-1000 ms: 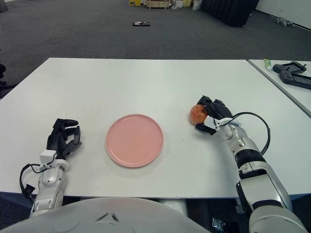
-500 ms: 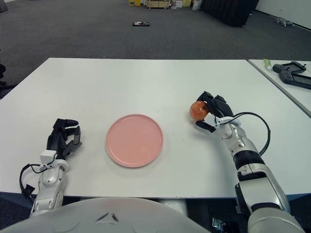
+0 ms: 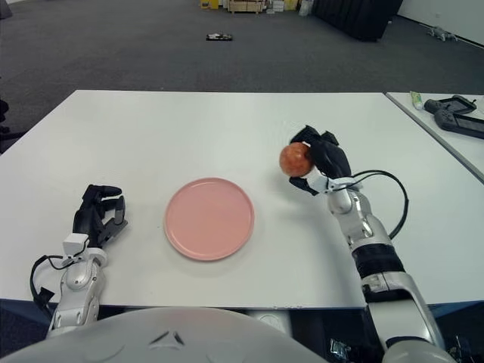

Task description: Put the apple into the plate.

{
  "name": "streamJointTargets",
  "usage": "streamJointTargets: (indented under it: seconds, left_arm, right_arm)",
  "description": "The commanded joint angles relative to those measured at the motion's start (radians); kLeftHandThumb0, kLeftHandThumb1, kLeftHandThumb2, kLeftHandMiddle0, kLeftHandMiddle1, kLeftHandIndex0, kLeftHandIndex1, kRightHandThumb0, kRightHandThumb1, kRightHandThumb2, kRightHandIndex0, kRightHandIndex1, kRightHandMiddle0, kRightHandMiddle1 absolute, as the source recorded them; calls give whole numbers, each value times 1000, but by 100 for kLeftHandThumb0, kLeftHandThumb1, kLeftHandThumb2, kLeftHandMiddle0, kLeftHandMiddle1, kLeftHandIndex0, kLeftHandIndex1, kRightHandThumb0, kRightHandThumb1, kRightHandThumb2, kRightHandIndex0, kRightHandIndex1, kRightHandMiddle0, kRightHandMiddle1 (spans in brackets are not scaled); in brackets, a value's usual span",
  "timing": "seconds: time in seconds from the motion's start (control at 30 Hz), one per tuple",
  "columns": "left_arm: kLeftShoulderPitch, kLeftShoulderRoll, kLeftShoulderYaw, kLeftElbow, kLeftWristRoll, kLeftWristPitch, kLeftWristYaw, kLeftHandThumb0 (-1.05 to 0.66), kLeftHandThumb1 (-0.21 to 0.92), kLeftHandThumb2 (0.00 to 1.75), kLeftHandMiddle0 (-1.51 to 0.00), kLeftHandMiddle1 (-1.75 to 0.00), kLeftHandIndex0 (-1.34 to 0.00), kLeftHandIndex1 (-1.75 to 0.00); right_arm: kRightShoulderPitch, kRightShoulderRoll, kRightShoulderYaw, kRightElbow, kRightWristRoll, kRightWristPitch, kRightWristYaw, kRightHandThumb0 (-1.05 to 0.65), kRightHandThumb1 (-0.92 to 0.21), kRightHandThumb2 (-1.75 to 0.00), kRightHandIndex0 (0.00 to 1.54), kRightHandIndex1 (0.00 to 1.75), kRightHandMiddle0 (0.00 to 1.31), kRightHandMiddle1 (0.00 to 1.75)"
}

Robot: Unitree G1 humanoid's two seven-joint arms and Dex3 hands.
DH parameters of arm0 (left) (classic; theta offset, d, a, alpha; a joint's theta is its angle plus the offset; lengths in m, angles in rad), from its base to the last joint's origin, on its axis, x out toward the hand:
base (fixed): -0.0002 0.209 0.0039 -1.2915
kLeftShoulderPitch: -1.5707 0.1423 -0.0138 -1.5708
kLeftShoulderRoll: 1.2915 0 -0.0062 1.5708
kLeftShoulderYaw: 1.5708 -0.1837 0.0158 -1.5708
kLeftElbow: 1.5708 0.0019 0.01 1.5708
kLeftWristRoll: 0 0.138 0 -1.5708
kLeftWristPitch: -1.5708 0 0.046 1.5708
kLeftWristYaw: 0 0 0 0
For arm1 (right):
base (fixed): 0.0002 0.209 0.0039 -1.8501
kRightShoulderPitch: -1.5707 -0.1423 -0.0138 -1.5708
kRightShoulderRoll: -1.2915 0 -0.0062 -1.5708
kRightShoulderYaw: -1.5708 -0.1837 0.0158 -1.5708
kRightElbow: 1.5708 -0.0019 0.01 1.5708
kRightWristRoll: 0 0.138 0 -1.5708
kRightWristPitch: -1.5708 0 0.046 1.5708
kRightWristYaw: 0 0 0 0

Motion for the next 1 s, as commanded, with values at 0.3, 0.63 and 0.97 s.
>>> streamJointTargets:
  seconds: [0.3, 0.63, 0.97]
  left_arm:
    - [-23, -14, -12, 46, -5, 7, 2, -38, 72, 81, -56, -168, -32, -175]
    - [-25, -24, -19, 48, 20, 8, 27, -38, 72, 81, -58, -165, -32, -175]
    - [-24, -33, -18, 44, 32, 20, 44, -38, 72, 81, -57, -163, -32, -175]
  right_arm:
    - [-4, 49, 10, -207, -21, -12, 49, -1, 10, -175, 94, 175, 74, 162]
    - [-52, 93, 116, -242, -59, -60, 137, -1, 8, -175, 93, 175, 72, 166]
    - [-103, 118, 194, -170, -69, -140, 212, -1, 6, -175, 90, 175, 66, 174]
